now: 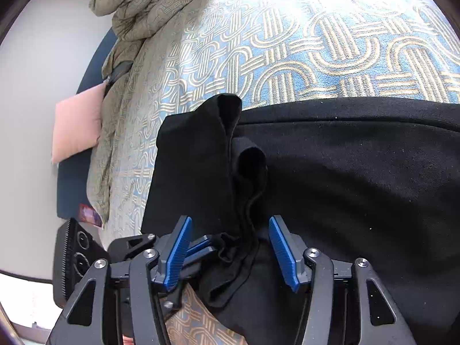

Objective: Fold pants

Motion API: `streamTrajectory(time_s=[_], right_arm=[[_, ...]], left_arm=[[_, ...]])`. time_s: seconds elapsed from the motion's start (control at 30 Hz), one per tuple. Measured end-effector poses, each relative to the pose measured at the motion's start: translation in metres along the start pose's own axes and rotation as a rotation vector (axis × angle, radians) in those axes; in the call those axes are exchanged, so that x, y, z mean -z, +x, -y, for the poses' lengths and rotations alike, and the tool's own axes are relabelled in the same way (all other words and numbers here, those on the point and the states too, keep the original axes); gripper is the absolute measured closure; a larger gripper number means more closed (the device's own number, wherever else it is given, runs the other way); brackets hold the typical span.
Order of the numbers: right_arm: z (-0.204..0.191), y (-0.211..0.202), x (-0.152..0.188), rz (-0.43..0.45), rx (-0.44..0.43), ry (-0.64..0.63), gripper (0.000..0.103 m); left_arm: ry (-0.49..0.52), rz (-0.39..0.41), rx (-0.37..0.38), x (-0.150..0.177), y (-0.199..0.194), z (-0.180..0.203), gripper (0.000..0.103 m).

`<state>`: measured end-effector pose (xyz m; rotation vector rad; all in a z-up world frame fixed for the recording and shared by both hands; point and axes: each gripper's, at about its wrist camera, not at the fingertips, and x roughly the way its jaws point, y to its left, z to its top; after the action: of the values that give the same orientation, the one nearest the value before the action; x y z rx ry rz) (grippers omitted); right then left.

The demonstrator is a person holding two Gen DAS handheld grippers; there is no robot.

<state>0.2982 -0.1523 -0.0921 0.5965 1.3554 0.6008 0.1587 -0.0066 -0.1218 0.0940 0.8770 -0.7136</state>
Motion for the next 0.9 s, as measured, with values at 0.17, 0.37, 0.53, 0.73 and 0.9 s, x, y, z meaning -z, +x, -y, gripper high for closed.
streamTrajectory(time_s=[0.17, 0.37, 0.53, 0.73, 0.9], right_arm=[[-0.009, 0.01, -0.004, -0.007, -0.019, -0.077, 0.023], [-0.032, 0.033, -0.013, 0.011, 0.01, -0.103, 0.024], [-0.041, 0.032, -0.014, 0.026, 0.134, -0.126, 0.098], [-0.074, -0.012, -0.004, 0.142, 0.117, -0.215, 0.098], [-0.101, -0.045, 0.003, 0.178, 0.154, -0.275, 0.098]], left_arm=[[-0.071, -0.013, 0.034, 0.021, -0.013, -0.006, 0.1], [-0.107, 0.004, 0.047, 0.026, -0.014, 0.0, 0.1], [-0.152, 0.025, 0.077, 0.03, -0.035, 0.004, 0.097], [-0.293, 0.135, -0.03, 0.049, -0.089, -0.024, 0.075], [-0.376, 0.176, -0.118, 0.055, -0.115, -0.045, 0.075]])
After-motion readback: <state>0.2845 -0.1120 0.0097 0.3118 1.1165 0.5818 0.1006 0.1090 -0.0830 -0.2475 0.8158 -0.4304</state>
